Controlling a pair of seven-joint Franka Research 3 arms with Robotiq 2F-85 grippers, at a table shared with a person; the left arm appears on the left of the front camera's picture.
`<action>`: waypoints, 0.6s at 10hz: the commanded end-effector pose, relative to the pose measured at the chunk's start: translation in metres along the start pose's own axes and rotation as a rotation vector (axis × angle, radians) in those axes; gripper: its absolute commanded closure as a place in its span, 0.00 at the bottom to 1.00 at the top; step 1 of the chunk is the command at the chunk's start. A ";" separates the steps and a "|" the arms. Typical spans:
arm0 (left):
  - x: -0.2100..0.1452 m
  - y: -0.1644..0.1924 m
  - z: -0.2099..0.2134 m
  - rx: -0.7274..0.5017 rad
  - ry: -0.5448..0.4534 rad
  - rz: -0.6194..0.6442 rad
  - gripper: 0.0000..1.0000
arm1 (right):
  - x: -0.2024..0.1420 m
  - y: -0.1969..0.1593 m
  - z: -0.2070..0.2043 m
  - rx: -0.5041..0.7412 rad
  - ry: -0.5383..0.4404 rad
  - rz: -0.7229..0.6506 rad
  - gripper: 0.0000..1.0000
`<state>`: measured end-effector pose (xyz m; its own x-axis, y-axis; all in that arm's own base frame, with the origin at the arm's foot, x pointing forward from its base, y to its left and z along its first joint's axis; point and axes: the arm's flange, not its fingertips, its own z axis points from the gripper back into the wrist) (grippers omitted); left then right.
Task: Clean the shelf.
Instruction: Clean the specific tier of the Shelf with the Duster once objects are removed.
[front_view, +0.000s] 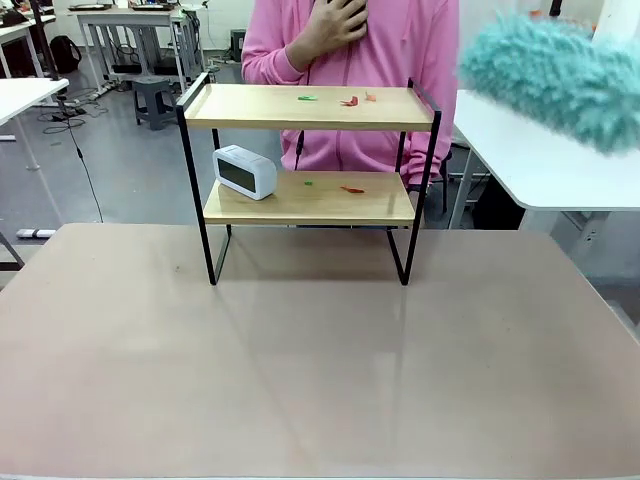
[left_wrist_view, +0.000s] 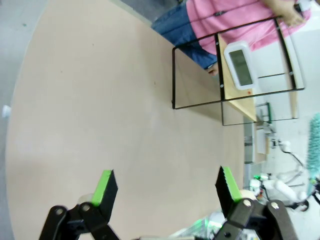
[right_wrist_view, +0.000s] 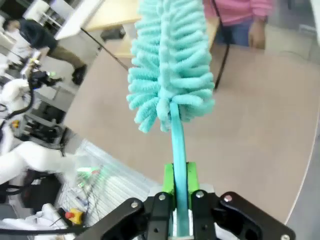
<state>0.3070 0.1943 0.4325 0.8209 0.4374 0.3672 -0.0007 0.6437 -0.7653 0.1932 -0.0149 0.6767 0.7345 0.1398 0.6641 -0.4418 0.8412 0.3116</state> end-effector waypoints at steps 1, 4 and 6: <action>-0.001 0.001 0.000 -0.012 -0.006 -0.021 0.00 | 0.024 0.018 -0.047 -0.078 -0.083 0.074 0.88; -0.001 0.001 0.000 -0.012 -0.006 -0.021 0.00 | 0.018 0.027 -0.016 -0.042 -0.041 0.074 0.88; -0.001 0.001 0.000 -0.012 -0.006 -0.021 0.00 | 0.022 0.035 -0.036 -0.077 -0.061 0.104 0.88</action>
<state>0.3072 0.1946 0.4320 0.8213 0.4377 0.3660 -0.0023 0.6440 -0.7650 0.2101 0.0215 0.6762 0.6620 0.2026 0.7216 -0.4815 0.8528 0.2023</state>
